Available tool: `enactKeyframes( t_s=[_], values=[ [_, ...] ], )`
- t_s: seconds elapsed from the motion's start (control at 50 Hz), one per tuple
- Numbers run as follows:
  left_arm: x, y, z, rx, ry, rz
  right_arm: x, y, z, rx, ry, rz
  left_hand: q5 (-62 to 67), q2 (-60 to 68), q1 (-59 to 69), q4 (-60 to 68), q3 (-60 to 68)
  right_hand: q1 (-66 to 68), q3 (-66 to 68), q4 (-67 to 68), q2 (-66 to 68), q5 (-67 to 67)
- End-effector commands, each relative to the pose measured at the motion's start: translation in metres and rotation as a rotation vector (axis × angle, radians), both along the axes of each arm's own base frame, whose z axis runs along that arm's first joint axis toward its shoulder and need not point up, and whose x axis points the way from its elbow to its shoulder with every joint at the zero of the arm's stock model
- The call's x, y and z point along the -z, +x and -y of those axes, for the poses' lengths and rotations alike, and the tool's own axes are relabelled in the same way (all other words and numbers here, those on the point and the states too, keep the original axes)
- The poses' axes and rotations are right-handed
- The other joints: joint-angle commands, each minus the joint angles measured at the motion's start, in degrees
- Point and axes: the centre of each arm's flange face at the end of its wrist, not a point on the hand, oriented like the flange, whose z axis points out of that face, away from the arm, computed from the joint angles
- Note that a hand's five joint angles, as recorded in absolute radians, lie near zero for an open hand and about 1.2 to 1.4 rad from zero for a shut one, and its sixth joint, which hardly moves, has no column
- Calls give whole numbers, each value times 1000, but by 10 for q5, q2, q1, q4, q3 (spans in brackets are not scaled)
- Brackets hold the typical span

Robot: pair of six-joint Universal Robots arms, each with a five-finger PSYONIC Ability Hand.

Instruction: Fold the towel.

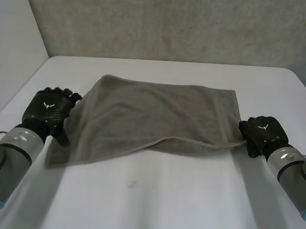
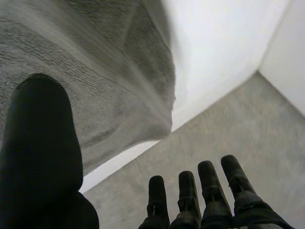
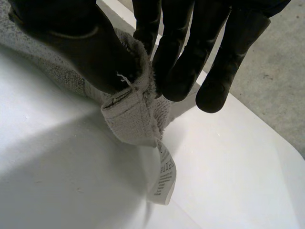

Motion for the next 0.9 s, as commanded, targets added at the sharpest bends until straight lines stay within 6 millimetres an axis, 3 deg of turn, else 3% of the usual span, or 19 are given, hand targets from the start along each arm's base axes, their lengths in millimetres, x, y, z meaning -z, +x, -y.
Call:
enactKeyframes(
  t_s=[0.02,0.12,0.2,0.42,0.6,0.9],
  values=[
    [-17,-5,1,95,-96,132,1,2,-2,-10,2,2,19,17,16,17,18,39,37,32,41,33],
    [-23,-7,11,98,-68,138,2,3,-5,-14,8,-6,68,66,65,66,67,39,37,32,41,33],
    [-5,-6,16,99,64,158,2,2,-5,-17,6,-16,112,110,108,109,110,39,37,32,41,33],
    [23,3,-16,106,319,175,-1,-1,-2,-6,-6,-18,199,197,196,197,198,39,37,32,41,33],
    [35,8,-21,92,312,170,0,0,-3,-10,-5,-17,250,248,246,247,248,39,37,32,41,33],
    [47,12,1,63,206,166,2,0,-4,-13,3,-18,201,199,198,198,199,39,37,32,41,33]
  ],
)
